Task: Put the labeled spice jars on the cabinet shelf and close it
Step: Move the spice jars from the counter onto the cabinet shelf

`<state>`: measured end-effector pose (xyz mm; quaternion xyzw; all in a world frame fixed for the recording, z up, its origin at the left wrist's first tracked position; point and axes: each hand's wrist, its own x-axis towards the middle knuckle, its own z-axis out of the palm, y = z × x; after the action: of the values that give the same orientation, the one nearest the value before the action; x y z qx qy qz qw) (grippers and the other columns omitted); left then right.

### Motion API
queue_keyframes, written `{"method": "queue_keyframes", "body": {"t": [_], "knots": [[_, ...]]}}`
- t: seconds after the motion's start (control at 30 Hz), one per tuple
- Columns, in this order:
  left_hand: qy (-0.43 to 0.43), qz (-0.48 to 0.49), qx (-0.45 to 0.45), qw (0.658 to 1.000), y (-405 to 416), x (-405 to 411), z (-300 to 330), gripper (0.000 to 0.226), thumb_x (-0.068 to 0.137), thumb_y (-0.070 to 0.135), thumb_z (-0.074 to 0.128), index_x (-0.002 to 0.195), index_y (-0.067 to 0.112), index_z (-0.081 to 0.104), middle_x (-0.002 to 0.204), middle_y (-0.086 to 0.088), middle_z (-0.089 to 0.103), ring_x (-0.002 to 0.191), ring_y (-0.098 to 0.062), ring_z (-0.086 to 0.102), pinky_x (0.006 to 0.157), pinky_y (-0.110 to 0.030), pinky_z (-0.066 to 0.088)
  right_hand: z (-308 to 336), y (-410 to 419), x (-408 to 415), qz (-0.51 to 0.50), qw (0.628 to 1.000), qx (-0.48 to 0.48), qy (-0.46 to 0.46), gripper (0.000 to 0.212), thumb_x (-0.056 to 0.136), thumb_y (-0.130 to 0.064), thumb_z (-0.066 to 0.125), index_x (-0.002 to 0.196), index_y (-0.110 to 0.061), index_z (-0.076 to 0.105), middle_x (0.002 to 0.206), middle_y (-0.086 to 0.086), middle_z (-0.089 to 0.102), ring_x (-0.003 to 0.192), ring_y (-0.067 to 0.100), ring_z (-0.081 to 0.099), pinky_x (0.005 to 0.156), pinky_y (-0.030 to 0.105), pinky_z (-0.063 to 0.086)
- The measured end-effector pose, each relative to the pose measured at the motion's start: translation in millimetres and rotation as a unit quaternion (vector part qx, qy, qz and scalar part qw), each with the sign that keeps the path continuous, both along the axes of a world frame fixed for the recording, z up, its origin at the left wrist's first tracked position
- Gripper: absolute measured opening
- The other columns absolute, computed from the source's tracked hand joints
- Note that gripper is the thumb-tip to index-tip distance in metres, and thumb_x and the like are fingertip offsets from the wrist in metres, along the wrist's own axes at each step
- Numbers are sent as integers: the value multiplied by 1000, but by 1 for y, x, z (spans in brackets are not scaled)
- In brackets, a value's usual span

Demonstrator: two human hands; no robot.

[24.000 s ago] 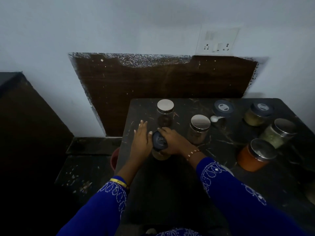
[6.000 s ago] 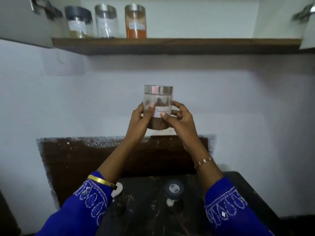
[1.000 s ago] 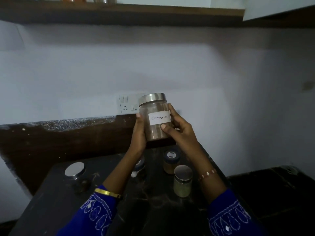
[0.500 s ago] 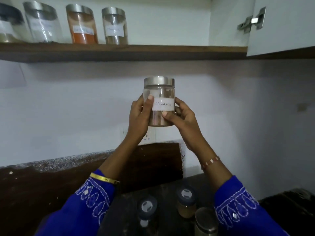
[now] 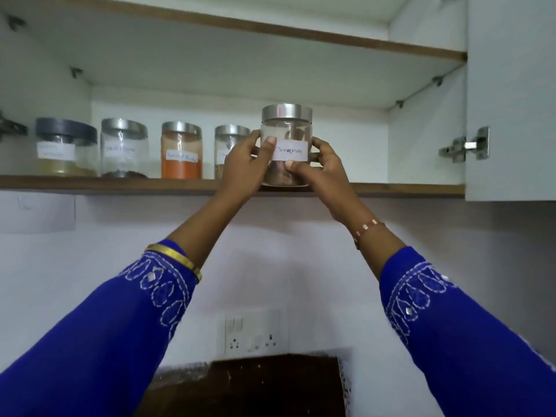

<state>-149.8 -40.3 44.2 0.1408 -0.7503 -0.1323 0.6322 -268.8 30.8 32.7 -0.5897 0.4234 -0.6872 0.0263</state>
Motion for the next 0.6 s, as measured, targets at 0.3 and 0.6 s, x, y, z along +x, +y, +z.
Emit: {"method": "queue_keyframes", "body": {"t": [0.3,0.6], "knots": [[-82,54,68,993,-43,-18,18,44,93,25,53,135,17,44,118,-14,63,110,-28,59,95,-37,48,30,-61,-28,-55,992,77,87,53,81,-20,68,129,-9,47,114,8,62,102,22,61,90,32,51],[-133,167,101,972,-62,-36,28,43,82,18,65,124,12,58,113,-13,66,108,-28,60,84,-31,45,51,-80,-39,-146,958,196,148,39,83,-20,65,115,2,57,94,9,54,84,21,52,66,26,43]]}}
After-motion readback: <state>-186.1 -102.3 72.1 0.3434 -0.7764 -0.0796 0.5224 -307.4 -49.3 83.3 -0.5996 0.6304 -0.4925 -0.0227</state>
